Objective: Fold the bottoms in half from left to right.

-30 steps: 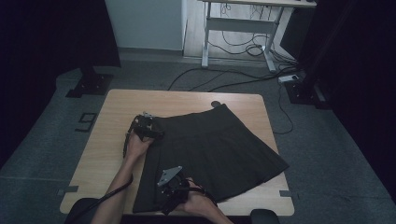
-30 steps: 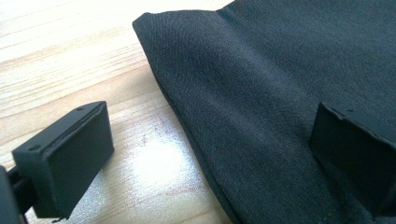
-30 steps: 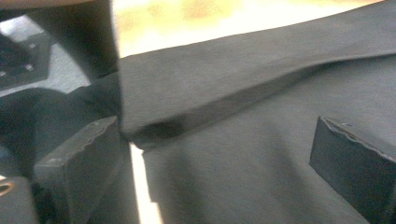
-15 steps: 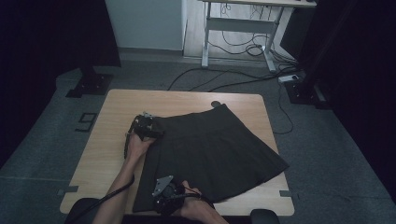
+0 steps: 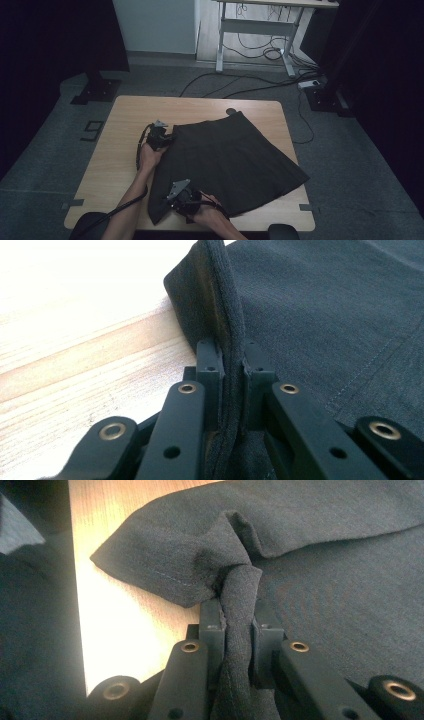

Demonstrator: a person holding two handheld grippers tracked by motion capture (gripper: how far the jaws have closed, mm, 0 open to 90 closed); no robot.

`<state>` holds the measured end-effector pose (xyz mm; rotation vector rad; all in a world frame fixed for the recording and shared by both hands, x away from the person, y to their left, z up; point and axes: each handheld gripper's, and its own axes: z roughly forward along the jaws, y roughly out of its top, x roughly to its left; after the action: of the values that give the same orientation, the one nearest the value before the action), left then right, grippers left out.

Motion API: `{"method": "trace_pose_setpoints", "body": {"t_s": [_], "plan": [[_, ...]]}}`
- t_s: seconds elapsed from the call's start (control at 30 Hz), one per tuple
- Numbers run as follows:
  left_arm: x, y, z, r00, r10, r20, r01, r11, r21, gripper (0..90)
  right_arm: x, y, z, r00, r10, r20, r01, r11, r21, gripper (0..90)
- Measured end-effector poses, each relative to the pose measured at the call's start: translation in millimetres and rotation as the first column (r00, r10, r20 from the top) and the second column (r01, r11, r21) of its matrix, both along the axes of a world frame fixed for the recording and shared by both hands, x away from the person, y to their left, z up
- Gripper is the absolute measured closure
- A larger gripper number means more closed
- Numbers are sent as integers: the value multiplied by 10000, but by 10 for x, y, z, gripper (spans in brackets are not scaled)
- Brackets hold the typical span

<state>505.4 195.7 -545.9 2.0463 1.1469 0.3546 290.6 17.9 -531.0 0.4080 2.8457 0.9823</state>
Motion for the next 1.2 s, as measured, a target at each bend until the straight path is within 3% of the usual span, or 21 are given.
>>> {"method": "trace_pose_setpoints", "body": {"t_s": [0.2, 0.37, 0.5, 0.8, 0.9, 1.0, 1.07, 1.2], "plan": [[-19, 115, 24, 9999, -126, -103, 128, 9997, 218, 812, 25, 33, -9, 9992, 126, -383, -116, 9996, 270, 798], [-99, 308, 37, 9999, 72, -120, -68, 9993, 377, 812, -30, 281, 2, 9976, 635, -269, -632, 9979, 121, 797], [-216, 566, 50, 9990, 391, -210, -382, 9984, 420, 812, -79, 477, 3, 9946, 1001, -279, -998, 9949, 147, 795], [-464, 946, 58, 9956, 906, -253, -894, 9949, 457, 811, -192, 787, -12, 9831, 1713, -647, -1682, 9844, 510, 789], [-483, 979, 56, 9935, 1081, -363, -1071, 9939, 273, 807, -223, 808, -12, 9799, 1956, -397, -1938, 9800, 458, 790], [-475, 931, 113, 9930, 1083, -470, -1045, 9915, 777, 825, -238, 778, 8, 9761, 2164, -185, -2156, 9757, 400, 796], [-471, 888, 189, 9941, 1047, -266, -1015, 9895, 1032, 849, -226, 714, 59, 9765, 2145, -193, -2130, 9751, 617, 799], [-441, 835, 414, 9948, 1004, 139, -1011, 9933, 569, 855, -153, 485, 257, 9841, 1775, -24, -1760, 9775, 1166, 803]]}}
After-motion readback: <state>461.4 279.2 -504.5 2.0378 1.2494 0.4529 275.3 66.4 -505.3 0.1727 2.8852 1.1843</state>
